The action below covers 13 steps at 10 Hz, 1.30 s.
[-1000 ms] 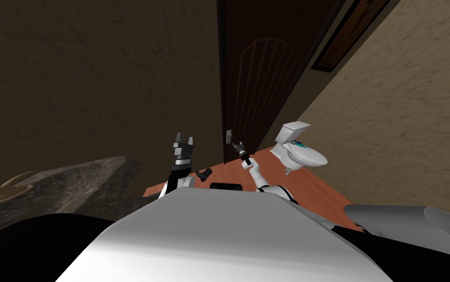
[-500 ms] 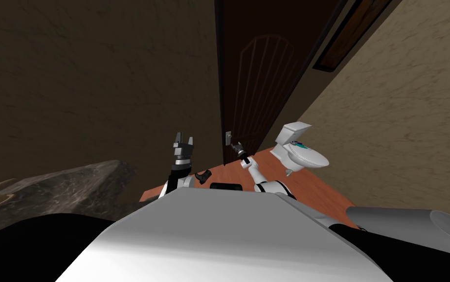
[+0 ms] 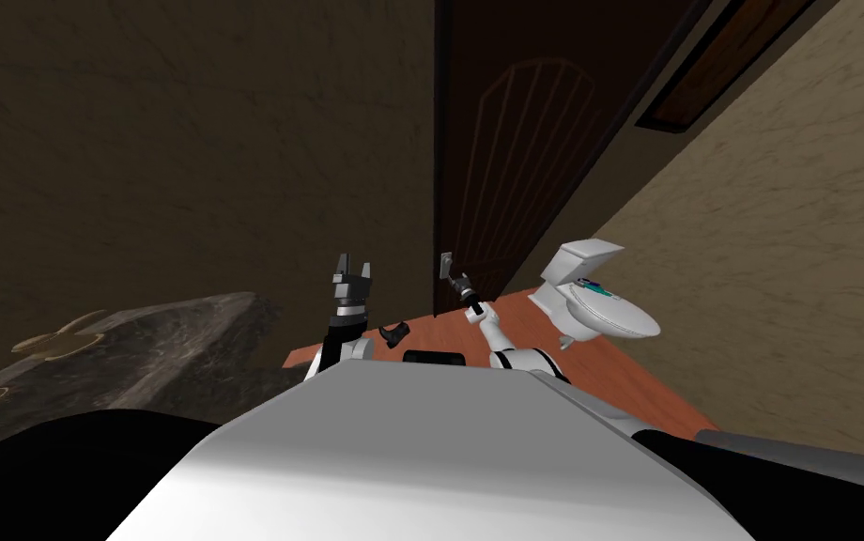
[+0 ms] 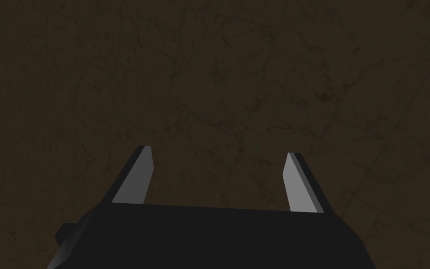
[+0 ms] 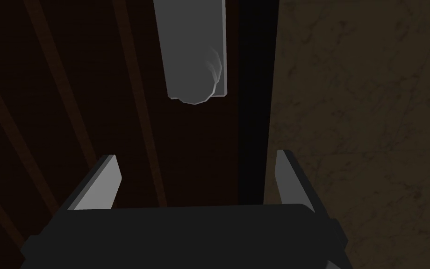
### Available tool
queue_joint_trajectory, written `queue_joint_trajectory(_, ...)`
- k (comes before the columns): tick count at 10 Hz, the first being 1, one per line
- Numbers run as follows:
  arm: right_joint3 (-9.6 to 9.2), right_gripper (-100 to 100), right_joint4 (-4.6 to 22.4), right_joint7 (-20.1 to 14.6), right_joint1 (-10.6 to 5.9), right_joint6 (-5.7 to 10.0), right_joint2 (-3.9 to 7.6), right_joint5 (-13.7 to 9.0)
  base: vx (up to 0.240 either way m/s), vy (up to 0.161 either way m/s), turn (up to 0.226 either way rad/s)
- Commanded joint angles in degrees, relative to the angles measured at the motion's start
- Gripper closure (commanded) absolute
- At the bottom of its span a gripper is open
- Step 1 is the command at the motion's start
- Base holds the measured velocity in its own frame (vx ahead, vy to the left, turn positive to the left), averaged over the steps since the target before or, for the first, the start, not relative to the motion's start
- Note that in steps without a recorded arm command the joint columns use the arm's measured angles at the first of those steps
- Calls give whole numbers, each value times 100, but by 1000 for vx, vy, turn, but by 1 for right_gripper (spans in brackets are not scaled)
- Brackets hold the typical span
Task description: Pull the door open
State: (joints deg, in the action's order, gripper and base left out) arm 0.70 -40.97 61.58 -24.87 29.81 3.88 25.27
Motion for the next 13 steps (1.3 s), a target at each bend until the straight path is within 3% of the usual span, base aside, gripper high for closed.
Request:
queue_joint_trajectory(1,208,-100,2,9,-33,-50,41,31,-34,-27,208)
queue_joint_trajectory(13,1572,-100,-165,225,138,-198,127,262,33,-8,191)
